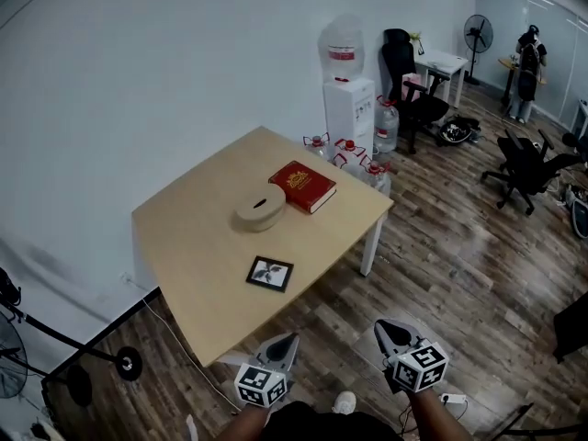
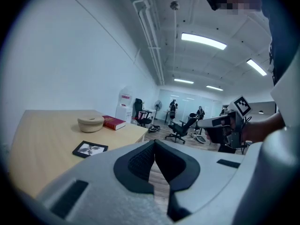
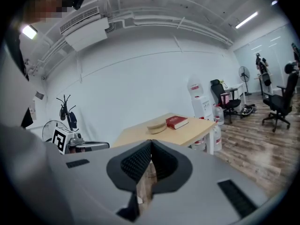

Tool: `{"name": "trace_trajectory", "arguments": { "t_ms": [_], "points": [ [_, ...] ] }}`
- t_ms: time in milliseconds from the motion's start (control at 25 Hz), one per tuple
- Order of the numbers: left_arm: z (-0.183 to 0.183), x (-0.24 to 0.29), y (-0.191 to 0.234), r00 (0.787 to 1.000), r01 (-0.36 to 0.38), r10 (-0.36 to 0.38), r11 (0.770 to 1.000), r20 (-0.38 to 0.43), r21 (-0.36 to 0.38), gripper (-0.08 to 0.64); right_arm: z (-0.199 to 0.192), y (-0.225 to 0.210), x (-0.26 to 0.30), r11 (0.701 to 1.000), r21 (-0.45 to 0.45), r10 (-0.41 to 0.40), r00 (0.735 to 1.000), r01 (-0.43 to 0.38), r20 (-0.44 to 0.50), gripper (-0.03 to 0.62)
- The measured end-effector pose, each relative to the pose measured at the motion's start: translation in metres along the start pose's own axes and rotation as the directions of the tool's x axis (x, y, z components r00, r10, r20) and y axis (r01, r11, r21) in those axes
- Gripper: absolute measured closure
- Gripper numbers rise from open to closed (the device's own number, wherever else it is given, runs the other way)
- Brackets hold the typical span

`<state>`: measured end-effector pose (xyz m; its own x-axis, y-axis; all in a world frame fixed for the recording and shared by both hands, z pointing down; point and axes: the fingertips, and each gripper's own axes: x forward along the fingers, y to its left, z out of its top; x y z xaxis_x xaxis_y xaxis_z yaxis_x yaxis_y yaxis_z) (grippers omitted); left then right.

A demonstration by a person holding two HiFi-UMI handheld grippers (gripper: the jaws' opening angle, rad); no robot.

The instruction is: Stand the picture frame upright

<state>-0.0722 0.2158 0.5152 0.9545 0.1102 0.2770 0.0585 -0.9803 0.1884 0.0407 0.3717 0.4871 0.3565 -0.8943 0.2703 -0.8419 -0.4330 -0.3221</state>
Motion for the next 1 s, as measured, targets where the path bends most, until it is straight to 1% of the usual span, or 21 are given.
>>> {"name": "trace_trajectory", "arguments": {
  "t_ms": [40, 120, 240, 400, 480, 600, 800, 1000],
  "points": [
    [-0.001, -0.001, 0.001, 1.0, -0.012, 0.012, 1.0, 0.0, -0.005, 0.558, 0.002, 0.0, 0.005, 1.0, -0.005, 0.017, 1.0, -0.017, -0.005, 0.583],
    [-0.003, -0.002, 0.003, 0.999, -0.033, 0.033, 0.999, 0.001, -0.012, 0.559, 0.007, 0.002, 0.015, 0.998, 0.015, 0.055, 0.998, -0.055, -0.003, 0.583],
    [-0.003, -0.003, 0.017, 0.997, -0.07, 0.071, 0.997, 0.01, -0.03, 0.559, 0.015, 0.008, 0.045, 0.993, 0.037, 0.109, 0.994, -0.109, -0.001, 0.583],
    [0.002, 0.002, 0.044, 0.995, -0.101, 0.103, 0.993, 0.019, -0.052, 0.559, 0.026, 0.023, 0.09, 0.985, 0.014, 0.175, 0.984, -0.174, -0.021, 0.583],
    [0.005, 0.008, 0.062, 0.993, -0.117, 0.118, 0.991, 0.028, -0.059, 0.56, 0.033, 0.025, 0.112, 0.982, 0.009, 0.186, 0.982, -0.186, -0.029, 0.583],
    [0.015, 0.019, 0.092, 0.989, -0.136, 0.139, 0.989, 0.048, -0.062, 0.56, 0.04, 0.023, 0.146, 0.982, 0.048, 0.186, 0.982, -0.184, -0.039, 0.583],
    [0.033, 0.043, 0.134, 0.987, -0.143, 0.147, 0.988, 0.069, -0.065, 0.559, 0.047, 0.025, 0.208, 0.979, 0.05, 0.199, 0.977, -0.196, -0.074, 0.583],
    [0.055, 0.053, 0.166, 0.985, -0.141, 0.146, 0.988, 0.096, -0.064, 0.559, 0.042, 0.039, 0.26, 0.969, 0.048, 0.246, 0.958, -0.242, -0.147, 0.583]
  ]
}}
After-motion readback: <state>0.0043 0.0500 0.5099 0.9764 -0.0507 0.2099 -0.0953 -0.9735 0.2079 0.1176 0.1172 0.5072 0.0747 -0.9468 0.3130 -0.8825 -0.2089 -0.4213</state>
